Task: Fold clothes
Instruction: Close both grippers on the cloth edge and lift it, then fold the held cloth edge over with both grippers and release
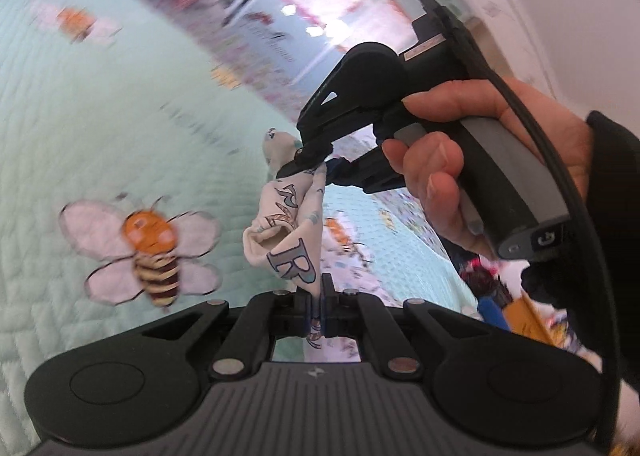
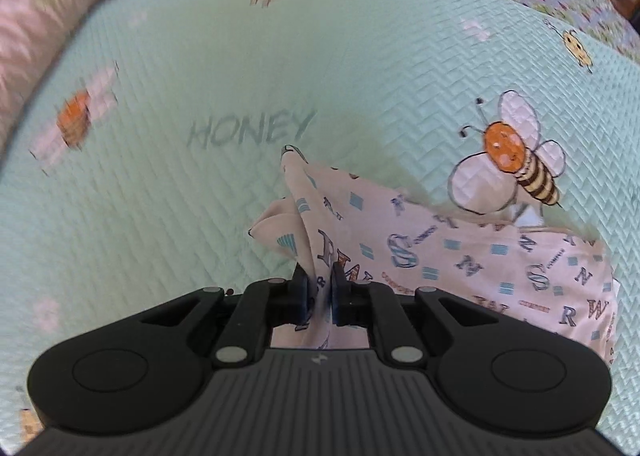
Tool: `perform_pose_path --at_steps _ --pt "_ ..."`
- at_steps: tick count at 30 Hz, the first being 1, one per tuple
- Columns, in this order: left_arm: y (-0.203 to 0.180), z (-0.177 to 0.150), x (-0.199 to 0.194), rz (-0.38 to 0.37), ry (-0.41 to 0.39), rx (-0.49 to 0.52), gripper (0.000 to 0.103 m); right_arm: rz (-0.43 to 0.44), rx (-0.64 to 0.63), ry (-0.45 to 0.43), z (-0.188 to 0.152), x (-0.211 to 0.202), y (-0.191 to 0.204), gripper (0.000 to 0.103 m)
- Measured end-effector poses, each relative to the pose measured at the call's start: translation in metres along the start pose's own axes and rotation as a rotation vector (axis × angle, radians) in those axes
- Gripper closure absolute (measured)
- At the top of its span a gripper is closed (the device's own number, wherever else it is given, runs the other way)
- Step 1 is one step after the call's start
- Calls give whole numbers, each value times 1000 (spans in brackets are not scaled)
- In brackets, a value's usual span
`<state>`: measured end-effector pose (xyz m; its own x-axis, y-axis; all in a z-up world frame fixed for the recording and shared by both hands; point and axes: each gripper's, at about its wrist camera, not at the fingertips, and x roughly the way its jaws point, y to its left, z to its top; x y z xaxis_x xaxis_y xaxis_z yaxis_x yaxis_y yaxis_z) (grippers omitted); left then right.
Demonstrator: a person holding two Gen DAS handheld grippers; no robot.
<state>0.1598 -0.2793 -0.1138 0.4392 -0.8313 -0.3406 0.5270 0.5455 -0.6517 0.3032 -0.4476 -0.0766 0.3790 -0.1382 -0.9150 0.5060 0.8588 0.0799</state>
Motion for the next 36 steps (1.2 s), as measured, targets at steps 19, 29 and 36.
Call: perform_pose_path --at_steps 19,29,36 --pt "-155 -97 75 53 245 708 101 397 449 -162 -76 -36 -286 91" --pt "-166 -131 98 116 334 921 101 540 558 -197 -109 1 -337 91" --pt "-177 -154 100 120 384 1012 100 542 624 -207 -137 23 -368 90"
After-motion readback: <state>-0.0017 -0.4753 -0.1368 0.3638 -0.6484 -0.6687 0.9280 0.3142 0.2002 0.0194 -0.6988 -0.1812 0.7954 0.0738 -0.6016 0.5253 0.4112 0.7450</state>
